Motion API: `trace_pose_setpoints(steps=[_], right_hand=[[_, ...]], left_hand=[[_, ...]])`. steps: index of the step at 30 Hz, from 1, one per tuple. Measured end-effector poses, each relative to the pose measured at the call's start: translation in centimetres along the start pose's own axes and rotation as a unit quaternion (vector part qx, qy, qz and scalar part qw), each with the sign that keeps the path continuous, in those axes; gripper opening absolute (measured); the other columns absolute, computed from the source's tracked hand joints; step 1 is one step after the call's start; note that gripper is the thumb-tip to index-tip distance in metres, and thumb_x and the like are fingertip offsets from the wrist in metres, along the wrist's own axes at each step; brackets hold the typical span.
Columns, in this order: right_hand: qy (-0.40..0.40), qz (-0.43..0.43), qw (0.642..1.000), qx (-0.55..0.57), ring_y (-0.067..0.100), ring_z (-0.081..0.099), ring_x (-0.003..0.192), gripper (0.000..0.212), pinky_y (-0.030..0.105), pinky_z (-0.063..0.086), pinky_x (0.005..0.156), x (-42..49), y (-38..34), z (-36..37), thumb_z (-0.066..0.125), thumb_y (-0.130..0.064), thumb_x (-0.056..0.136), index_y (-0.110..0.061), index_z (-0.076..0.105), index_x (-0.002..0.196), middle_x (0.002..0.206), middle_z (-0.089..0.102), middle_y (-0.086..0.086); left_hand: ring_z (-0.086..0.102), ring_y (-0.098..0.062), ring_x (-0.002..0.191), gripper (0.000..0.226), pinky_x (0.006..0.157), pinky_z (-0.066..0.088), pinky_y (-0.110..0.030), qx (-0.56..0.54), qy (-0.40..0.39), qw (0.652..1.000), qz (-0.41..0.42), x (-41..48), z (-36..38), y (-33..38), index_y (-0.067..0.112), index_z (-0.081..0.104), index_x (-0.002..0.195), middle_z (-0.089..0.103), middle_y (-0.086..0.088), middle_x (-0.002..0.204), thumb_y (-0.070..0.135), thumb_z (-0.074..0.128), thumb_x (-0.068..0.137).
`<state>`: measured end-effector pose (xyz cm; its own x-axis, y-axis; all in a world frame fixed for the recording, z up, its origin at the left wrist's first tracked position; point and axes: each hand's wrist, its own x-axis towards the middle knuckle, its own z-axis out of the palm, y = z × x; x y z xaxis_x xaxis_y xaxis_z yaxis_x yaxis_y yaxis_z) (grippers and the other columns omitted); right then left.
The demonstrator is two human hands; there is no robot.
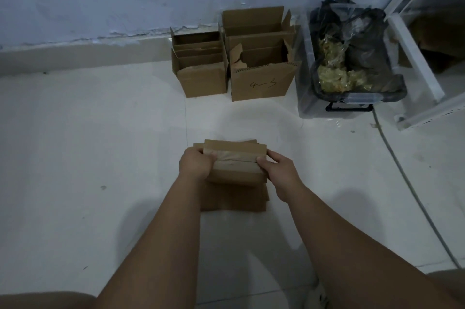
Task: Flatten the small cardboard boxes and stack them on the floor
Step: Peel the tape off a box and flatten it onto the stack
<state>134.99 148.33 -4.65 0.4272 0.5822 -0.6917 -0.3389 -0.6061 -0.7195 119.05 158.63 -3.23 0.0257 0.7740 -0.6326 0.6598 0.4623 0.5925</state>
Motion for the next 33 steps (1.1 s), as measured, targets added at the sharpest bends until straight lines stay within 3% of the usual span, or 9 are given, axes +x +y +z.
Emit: trace_pose_setpoints(steps=[5,9,13,19,22,28,31,33], right_hand=[[-0.025,0.021,0.999,0.006,0.027,0.059,0.114,0.052,0.04,0.046,0.104,1.0,-0.7,0.2,0.064,-0.008,0.089,-0.012,0.048,0.139,0.132,0.058,0.012],[-0.04,0.048,0.998,0.013,0.027,0.061,0.112,0.053,0.037,0.047,0.102,1.5,-1.4,0.1,0.063,-0.003,0.089,-0.01,0.048,0.139,0.129,0.06,0.013],[-0.063,0.086,0.994,0.02,0.023,0.064,0.1,0.047,0.029,0.052,0.087,1.7,-2.2,0.1,0.06,0.002,0.09,-0.009,0.052,0.135,0.118,0.064,0.01],[-0.034,0.112,0.993,-0.028,0.016,0.062,0.083,0.029,0.021,0.05,0.064,1.7,-2.8,0.3,0.064,-0.004,0.089,-0.002,0.063,0.118,0.107,0.067,0.01],[-0.009,0.123,0.992,-0.029,0.022,0.061,0.091,0.021,0.027,0.051,0.077,1.7,-2.7,0.4,0.067,-0.005,0.087,0.004,0.064,0.105,0.114,0.065,0.017],[-0.019,0.136,0.99,-0.014,0.024,0.058,0.093,0.023,0.03,0.048,0.083,1.4,-2.7,0.4,0.065,-0.004,0.088,0.005,0.063,0.108,0.116,0.065,0.02],[-0.023,0.142,0.99,0.0,0.024,0.058,0.09,0.028,0.032,0.046,0.092,1.3,-2.9,0.4,0.065,-0.003,0.088,0.01,0.061,0.113,0.103,0.066,0.017],[-0.032,0.149,0.988,0.012,0.025,0.06,0.091,0.029,0.033,0.045,0.097,1.2,-3.0,0.4,0.064,-0.001,0.088,0.011,0.06,0.114,0.097,0.065,0.015]], left_hand=[[0.061,-0.031,0.103,0.041,0.096,0.049,-0.042,-0.066,-0.046,0.996,-0.045,1.6,-1.2,-0.8,-0.004,0.063,0.109,0.065,-0.017,0.113,0.025,0.074,0.081],[0.058,-0.039,0.108,0.059,0.093,0.05,-0.048,-0.106,-0.043,0.991,-0.074,1.2,-1.2,-2.0,-0.001,0.061,0.113,0.062,-0.023,0.115,0.043,0.075,0.077],[0.052,-0.041,0.116,0.062,0.093,0.047,-0.048,-0.097,-0.057,0.99,-0.079,1.4,-1.3,-2.3,-0.001,0.061,0.113,0.058,-0.024,0.122,0.048,0.072,0.077],[0.055,-0.034,0.109,0.054,0.094,0.047,-0.043,-0.115,-0.027,0.99,-0.071,1.2,-0.6,-2.0,0.0,0.057,0.116,0.058,-0.019,0.12,0.04,0.07,0.082],[0.053,-0.033,0.113,0.059,0.095,0.045,-0.038,-0.118,-0.032,0.99,-0.069,1.1,-0.5,-2.0,-0.001,0.053,0.126,0.057,-0.015,0.125,0.037,0.069,0.084],[0.057,-0.035,0.106,0.059,0.084,0.048,-0.038,-0.1,-0.033,0.991,-0.085,1.4,-0.8,-1.7,-0.005,0.058,0.119,0.061,-0.016,0.118,0.037,0.073,0.08],[0.057,-0.036,0.108,0.056,0.081,0.049,-0.038,-0.114,-0.036,0.989,-0.088,1.5,-0.8,-1.9,-0.004,0.06,0.114,0.062,-0.018,0.117,0.037,0.074,0.079],[0.057,-0.037,0.111,0.057,0.089,0.049,-0.042,-0.134,-0.04,0.986,-0.096,1.6,-0.8,-2.1,-0.003,0.06,0.114,0.061,-0.018,0.118,0.038,0.075,0.078]])
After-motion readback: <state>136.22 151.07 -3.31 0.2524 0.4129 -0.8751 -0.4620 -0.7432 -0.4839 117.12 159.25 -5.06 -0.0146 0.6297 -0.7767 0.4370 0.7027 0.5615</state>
